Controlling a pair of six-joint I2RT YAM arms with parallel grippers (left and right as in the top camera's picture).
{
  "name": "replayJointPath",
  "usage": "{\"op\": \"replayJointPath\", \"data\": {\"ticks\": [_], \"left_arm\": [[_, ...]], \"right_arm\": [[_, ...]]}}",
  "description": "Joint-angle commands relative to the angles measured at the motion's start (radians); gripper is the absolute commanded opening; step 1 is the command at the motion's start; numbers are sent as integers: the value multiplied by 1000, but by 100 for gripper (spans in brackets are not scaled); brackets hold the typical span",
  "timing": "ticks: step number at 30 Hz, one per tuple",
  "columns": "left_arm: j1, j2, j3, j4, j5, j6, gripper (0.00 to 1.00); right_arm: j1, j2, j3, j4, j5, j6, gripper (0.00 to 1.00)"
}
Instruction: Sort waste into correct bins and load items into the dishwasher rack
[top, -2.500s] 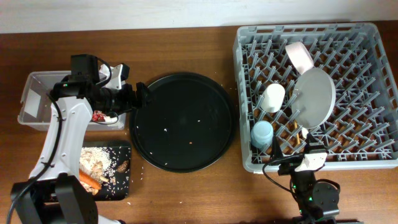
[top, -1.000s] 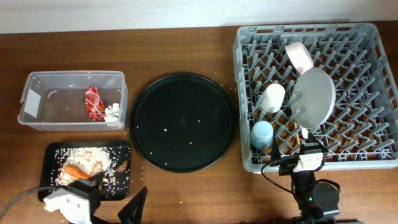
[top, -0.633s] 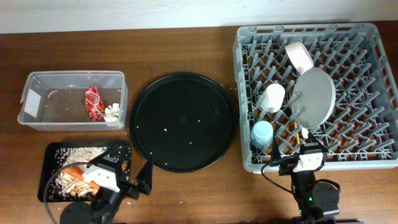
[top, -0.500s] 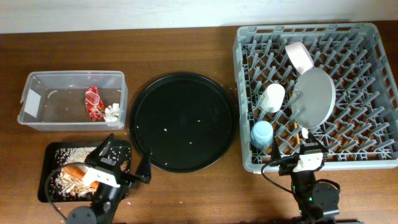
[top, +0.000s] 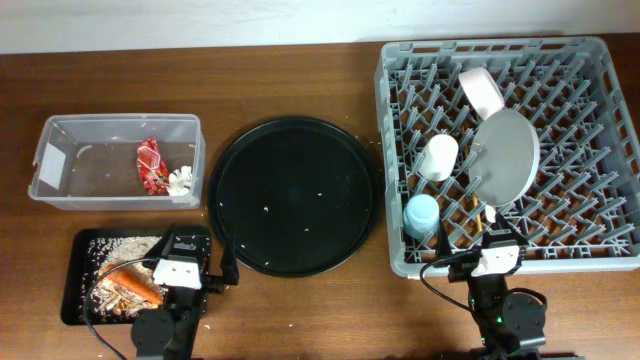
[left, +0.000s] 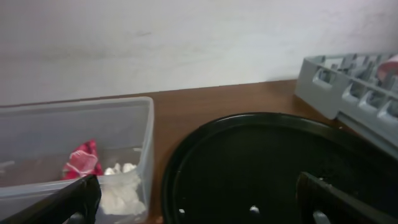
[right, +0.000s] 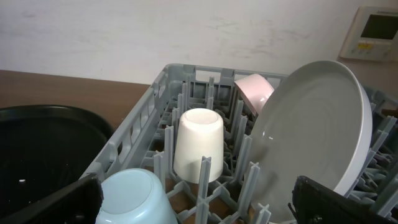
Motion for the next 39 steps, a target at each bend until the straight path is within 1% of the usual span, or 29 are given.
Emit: {"op": "replayJointPath", "data": {"ticks": [1, 5, 8, 39], "left_arm": [[-8, -8, -8, -12, -105, 68, 99], [2, -8, -8, -12, -108, 63, 99], [54, -8, -8, -12, -106, 22, 99], [54, -8, -7, -11, -105, 23, 99]], "right_arm": [[3, -6, -5, -6, 16, -7, 99], [3, -6, -5, -6, 16, -7, 99], [3, -6, -5, -6, 16, -7, 99], [3, -6, -5, -6, 16, -7, 99]]}}
